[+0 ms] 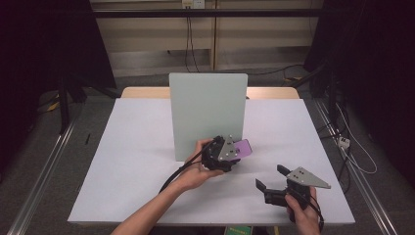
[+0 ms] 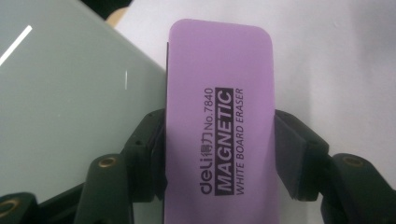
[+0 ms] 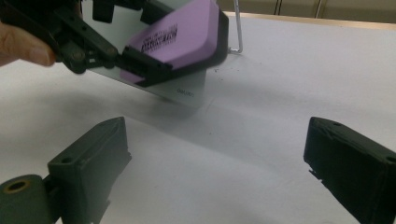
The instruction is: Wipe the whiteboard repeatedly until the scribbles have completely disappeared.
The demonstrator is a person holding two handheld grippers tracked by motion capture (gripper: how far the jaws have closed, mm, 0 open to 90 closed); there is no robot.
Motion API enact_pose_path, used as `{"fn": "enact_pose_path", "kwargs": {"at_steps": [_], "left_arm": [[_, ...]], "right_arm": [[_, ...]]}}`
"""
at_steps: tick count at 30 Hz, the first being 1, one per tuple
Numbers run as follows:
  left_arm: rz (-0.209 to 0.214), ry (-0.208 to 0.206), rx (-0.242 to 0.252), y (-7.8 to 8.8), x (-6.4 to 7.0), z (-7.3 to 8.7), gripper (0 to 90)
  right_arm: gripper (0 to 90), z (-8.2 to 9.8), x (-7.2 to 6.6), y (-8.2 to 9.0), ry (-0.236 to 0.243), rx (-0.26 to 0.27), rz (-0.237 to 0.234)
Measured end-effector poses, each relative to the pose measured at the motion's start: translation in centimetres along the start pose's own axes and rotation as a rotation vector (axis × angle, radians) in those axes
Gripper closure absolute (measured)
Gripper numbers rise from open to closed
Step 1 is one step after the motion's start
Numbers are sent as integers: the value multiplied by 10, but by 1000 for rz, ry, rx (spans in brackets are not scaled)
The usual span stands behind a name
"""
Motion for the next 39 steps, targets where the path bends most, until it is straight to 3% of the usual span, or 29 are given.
{"fn": "enact_pose_path", "kwargs": {"at_steps": [6, 11, 22, 26, 31, 39], "left_arm": [[26, -41, -50, -7, 11, 7, 410], [22, -11, -35, -1, 5, 7, 410], [-112, 104, 67, 47, -49, -1, 410], [-138, 130, 94, 57, -60, 1, 410], [-143, 86, 68, 53, -53, 7, 410], [-67, 43, -16, 35, -21, 28, 409]], "right_arm": [[63, 0, 0, -1, 4, 0, 0], [63, 0, 0, -1, 2, -1, 0], [63, 0, 0, -2, 2, -5, -1], [63, 0, -1, -3, 0, -8, -2], [63, 0, -1, -2, -1, -6, -2], [63, 0, -1, -4, 6, -7, -2]]}}
Point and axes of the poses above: each handheld gripper's, and its own axes: y roughly backward along the jaws, z roughly out of its underside, x roughly to its right, the point moved 8 cm from there along -y, roughly forward along the jaws, and after that the axes turned 4 degrees about -z, right-handed, at the moved point
